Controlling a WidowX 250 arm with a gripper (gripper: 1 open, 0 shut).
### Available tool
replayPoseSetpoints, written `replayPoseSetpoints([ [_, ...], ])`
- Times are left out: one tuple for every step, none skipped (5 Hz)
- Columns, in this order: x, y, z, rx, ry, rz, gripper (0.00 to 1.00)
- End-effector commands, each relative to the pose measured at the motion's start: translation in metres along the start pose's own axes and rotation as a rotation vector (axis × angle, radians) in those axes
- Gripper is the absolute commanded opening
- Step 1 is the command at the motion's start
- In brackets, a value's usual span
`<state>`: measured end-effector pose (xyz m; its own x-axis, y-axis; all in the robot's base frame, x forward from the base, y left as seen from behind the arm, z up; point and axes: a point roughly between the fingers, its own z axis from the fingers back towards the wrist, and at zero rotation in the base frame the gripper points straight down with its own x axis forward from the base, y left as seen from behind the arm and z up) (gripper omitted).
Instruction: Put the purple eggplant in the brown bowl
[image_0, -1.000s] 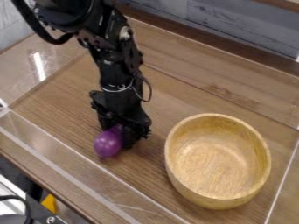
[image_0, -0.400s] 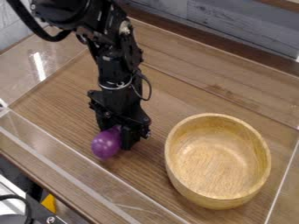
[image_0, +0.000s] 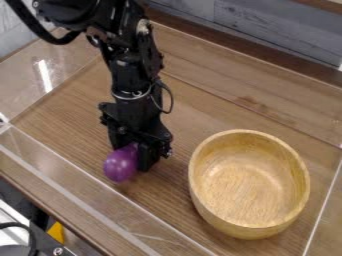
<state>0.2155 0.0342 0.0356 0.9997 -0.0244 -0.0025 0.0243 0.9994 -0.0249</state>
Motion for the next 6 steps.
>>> replayPoseSetpoints([
  [0.011, -0.001, 0.016, 0.011, -0.061, 0.003, 0.0],
  [0.01, -0.003, 0.02, 0.008, -0.058, 0.005, 0.0],
  [0.01, -0.005, 0.024, 0.006, -0.057, 0.006, 0.0],
  [0.01, -0.007, 0.028, 0.003, -0.056, 0.006, 0.0],
  [0.01, -0.01, 0.032, 0.002, -0.056, 0.006, 0.0],
  [0.01, -0.016, 0.038, 0.001, -0.062, 0.002, 0.0],
])
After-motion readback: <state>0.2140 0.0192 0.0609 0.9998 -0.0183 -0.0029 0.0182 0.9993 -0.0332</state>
